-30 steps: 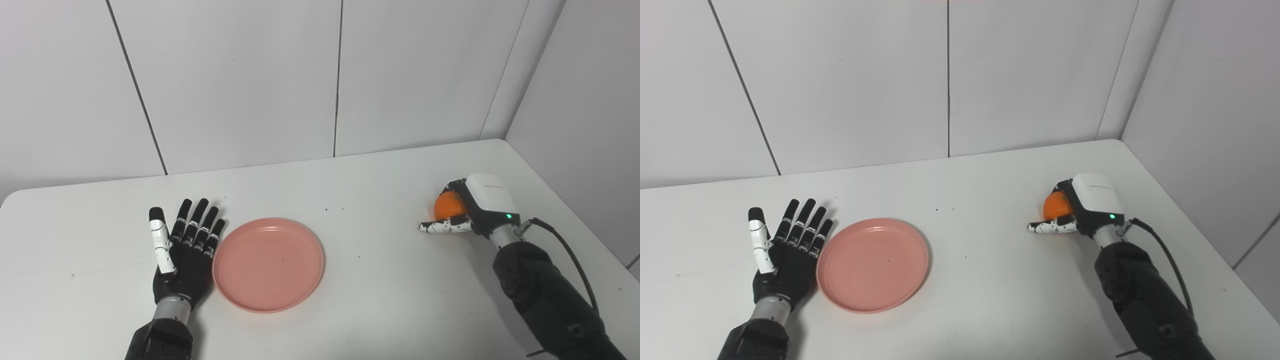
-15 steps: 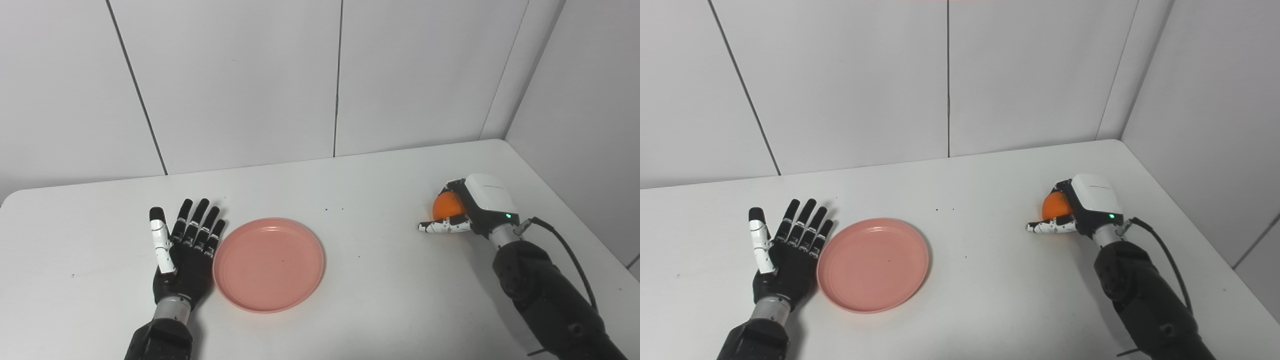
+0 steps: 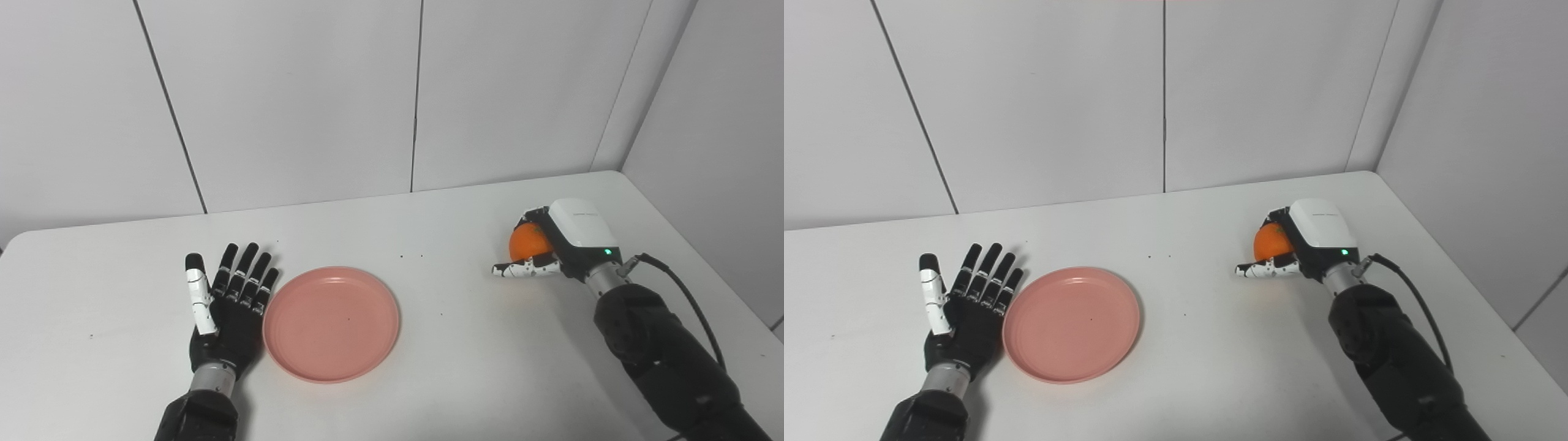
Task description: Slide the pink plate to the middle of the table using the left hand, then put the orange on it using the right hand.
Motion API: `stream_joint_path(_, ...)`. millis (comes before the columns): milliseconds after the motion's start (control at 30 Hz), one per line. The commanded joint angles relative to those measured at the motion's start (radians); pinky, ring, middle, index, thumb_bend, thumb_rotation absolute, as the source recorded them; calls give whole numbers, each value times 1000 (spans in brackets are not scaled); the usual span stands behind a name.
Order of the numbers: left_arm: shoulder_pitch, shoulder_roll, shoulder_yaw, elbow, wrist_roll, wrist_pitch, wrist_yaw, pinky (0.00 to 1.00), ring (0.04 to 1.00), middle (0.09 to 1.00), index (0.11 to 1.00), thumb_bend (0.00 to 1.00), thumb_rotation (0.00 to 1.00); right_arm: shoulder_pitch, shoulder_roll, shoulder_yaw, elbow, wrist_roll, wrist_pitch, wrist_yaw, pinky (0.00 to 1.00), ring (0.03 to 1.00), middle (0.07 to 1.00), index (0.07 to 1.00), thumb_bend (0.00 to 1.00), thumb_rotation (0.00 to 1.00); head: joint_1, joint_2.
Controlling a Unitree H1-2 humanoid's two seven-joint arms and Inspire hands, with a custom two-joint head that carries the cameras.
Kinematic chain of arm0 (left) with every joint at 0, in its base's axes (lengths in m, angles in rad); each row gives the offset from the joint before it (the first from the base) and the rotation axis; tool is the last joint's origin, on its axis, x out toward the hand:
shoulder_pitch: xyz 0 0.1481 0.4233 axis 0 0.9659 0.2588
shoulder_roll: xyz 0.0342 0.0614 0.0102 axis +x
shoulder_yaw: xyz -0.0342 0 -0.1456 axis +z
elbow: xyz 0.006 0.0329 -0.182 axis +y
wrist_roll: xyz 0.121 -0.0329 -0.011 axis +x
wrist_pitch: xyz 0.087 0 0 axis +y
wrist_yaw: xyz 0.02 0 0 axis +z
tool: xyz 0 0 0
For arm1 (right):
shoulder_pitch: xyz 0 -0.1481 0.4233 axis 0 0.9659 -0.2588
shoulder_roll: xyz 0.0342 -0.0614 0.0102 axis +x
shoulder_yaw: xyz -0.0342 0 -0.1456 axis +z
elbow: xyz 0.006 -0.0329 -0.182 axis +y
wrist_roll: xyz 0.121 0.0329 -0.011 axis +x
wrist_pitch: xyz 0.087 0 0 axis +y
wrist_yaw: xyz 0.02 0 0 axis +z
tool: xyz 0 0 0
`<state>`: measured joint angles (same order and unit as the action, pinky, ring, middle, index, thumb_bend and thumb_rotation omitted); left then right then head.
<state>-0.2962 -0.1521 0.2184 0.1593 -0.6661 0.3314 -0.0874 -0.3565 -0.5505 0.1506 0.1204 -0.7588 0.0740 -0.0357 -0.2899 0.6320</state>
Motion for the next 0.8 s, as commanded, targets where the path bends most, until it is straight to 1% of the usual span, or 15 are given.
stream_joint_path(0,67,-13,-10,53,42,73,68,933,897,904,947,749,713,-58,-23,-15,-66,2,-22,2,91,142,207,222,709,549,13,0)
stream_joint_path(133,70,-25,-14,54,51,63,74,924,890,894,940,747,709,-72,-20,-12,-120,-1,-27,27,97,149,217,231,740,587,45,1)
stream_joint_path(200,69,-29,-18,59,58,57,72,917,889,892,941,743,719,-78,-17,-7,-149,-4,-29,41,102,153,223,236,738,601,61,0)
stream_joint_path(367,69,-42,-27,73,69,38,68,924,893,897,944,740,731,-89,0,8,-203,-10,-32,73,104,156,231,243,729,587,106,-3)
stream_joint_path(600,72,-67,-30,75,83,28,79,895,891,884,933,745,720,-103,30,49,-216,-7,-89,87,111,163,235,248,735,588,175,-4)
stream_joint_path(767,73,-78,-39,76,96,19,94,883,881,878,924,759,708,-109,69,87,-217,-19,-114,91,107,160,232,242,738,588,204,-6)
